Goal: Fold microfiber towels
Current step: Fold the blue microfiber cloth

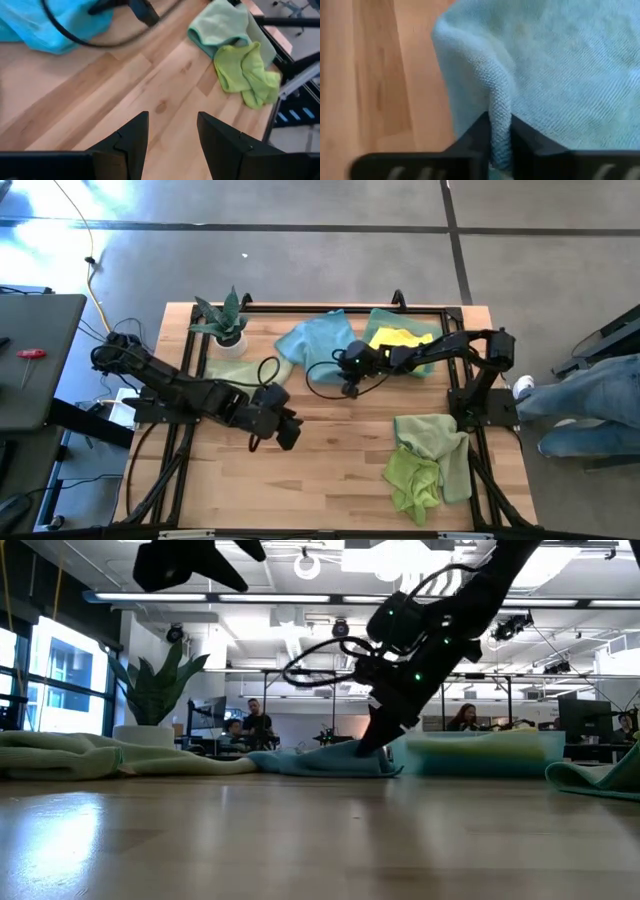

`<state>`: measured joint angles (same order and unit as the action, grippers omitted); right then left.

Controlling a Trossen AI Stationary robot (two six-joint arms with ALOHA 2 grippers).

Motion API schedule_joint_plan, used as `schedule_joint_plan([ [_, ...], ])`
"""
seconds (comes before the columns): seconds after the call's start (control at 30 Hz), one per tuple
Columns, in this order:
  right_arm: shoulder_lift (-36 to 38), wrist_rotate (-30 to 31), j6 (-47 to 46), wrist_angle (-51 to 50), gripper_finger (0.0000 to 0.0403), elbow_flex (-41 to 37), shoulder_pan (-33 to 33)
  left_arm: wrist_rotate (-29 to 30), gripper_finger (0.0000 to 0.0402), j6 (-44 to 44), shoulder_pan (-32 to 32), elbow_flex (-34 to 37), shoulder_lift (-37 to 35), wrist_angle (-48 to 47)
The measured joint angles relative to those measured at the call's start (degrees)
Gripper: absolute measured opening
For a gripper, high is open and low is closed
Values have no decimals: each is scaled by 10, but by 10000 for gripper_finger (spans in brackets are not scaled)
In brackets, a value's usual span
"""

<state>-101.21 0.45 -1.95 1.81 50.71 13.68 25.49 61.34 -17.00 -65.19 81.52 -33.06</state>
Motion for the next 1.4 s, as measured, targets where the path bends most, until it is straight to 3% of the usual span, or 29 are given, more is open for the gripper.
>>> schedule_joint_plan([
  [0.07, 3, -4, -20, -22, 8, 19, -6, -9, 161, -1, -9, 0, 0, -1],
  [0.2, 13, -5, -55, -101, 11, 75, -31, -18, 161, -9, -33, 0, 0, -5],
  [0.5, 23, -4, -119, -342, 2, 276, -128, 1, 161, -7, -71, 0, 0, -74],
  [0.7, 23, 65, -133, -451, 2, 403, -183, 16, 161, -41, -86, 0, 0, -96],
  [0.83, 24, 79, -140, -502, 2, 467, -204, 36, 161, -81, -84, 0, 0, -116],
  [1.1, 24, 57, -201, -585, 2, 522, -230, 48, 160, -168, -58, 0, 0, -122],
  [1.4, 24, 14, -233, -617, 2, 516, -256, 49, 160, -197, -55, 0, 0, -121],
])
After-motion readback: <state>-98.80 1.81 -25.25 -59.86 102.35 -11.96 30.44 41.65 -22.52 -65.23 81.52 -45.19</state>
